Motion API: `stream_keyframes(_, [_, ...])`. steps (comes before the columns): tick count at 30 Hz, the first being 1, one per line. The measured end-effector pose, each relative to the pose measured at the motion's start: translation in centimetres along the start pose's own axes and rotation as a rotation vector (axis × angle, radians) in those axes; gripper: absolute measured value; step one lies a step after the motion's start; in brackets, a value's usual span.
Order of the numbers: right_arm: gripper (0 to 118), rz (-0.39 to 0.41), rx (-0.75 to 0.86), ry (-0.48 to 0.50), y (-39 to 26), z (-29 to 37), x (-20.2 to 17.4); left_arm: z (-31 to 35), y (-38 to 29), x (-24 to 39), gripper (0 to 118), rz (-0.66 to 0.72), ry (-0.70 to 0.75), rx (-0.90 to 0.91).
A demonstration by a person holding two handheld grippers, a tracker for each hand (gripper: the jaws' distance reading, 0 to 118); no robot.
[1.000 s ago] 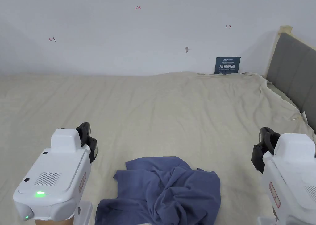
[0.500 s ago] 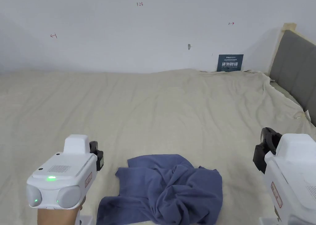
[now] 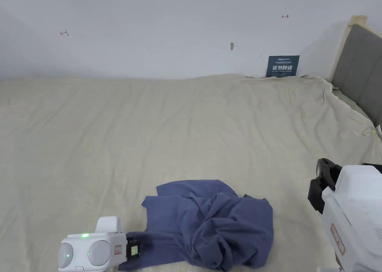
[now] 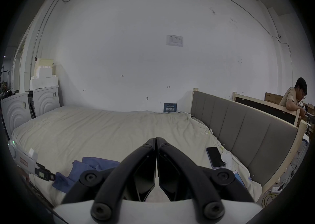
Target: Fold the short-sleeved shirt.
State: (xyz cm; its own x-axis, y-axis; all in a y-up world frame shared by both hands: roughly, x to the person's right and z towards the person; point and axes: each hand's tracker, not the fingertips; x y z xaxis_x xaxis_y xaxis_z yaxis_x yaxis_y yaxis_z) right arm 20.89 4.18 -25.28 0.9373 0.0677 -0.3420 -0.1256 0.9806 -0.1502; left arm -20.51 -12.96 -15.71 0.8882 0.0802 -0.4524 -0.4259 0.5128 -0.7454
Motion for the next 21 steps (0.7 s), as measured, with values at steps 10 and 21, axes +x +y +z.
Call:
stream_keyframes(10, [0, 0.004, -0.056, 0.018, -1.1, -1.5, -0.6, -2.8, -1.8, 0.5, 66, 0.032, 0.002, -0.090])
stream_keyframes(21, [0, -0.014, -0.192, 0.048, -2.6, -5.6, -0.7, -1.8, -1.7, 1.6, 0, -0.097, -0.016, -0.058])
